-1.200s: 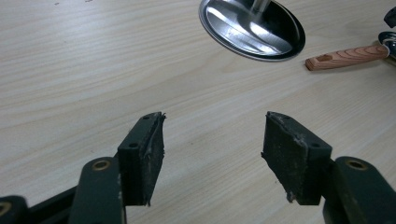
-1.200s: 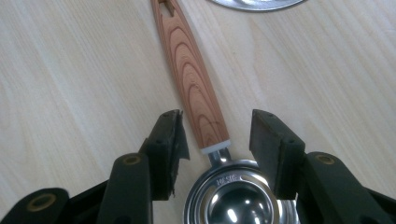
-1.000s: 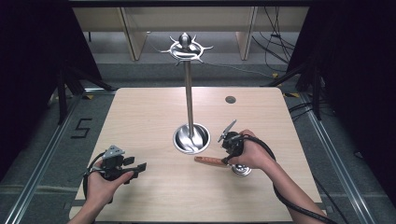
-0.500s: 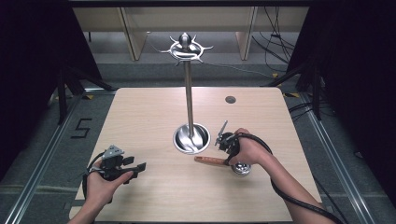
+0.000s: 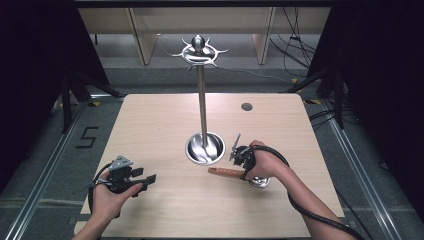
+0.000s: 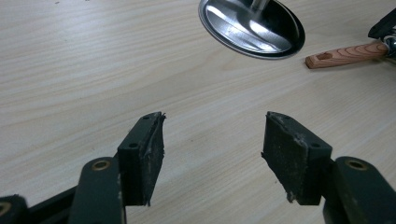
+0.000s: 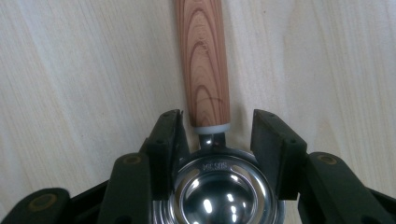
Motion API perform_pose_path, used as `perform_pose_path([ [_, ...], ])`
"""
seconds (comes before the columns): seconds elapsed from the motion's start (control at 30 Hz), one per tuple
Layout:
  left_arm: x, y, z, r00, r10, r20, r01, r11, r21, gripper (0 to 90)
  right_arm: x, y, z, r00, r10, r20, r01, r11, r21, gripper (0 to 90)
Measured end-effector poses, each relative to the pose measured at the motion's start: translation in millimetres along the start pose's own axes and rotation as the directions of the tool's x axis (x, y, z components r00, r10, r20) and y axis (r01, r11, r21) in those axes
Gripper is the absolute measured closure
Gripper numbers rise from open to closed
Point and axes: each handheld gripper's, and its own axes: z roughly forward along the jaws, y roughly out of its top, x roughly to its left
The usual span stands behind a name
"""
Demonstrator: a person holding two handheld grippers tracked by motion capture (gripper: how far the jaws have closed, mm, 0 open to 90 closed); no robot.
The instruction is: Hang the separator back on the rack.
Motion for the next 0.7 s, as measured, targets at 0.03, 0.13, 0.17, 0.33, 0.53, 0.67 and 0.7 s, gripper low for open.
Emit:
perform_pose_path([
  [0.03, -0.4, -0.5, 0.4, 1.0000, -0.008, -0.003, 0.008, 0.9999, -0.011, 37.6, 1.5, 1.4, 0.3, 0.9999, 0.012, -0.006, -0.012, 1.000, 0.011, 55.5],
  [0.13, -1.2, -0.7, 0.9, 0.9999, -0.015, -0.002, 0.015, 0.9997, -0.019, 37.6, 0.5, 2.9, 1.7, 0.9999, -0.015, 0.005, 0.015, 1.000, 0.011, 56.9],
  [0.17, -0.8, -0.2, 0.1, 0.9999, -0.011, 0.001, 0.011, 0.9999, -0.004, 37.6, 0.3, 3.7, 1.8, 0.9997, -0.023, 0.000, 0.023, 1.000, 0.013, 57.4],
  [0.33, -0.7, -0.3, 0.3, 0.9999, -0.010, 0.000, 0.010, 0.9999, -0.004, 37.6, 0.5, 7.7, 2.8, 0.9993, -0.037, -0.004, 0.037, 0.999, 0.022, 60.4],
  [0.53, -1.5, -0.2, 1.3, 0.9998, -0.020, 0.000, 0.020, 0.9997, -0.011, 37.5, 3.1, 12.8, 4.3, 0.9996, -0.023, -0.016, 0.024, 0.999, 0.030, 65.3],
  [0.67, -0.3, -0.7, 1.1, 1.0000, -0.004, -0.002, 0.004, 0.9998, -0.020, 37.5, 1.3, 14.8, 7.5, 0.9979, -0.064, -0.010, 0.064, 0.997, 0.038, 67.1],
  [0.7, -0.4, -0.7, 1.2, 1.0000, -0.006, -0.001, 0.006, 0.9998, -0.020, 37.5, 1.4, 16.2, 8.3, 0.9976, -0.068, -0.012, 0.068, 0.997, 0.041, 67.8],
])
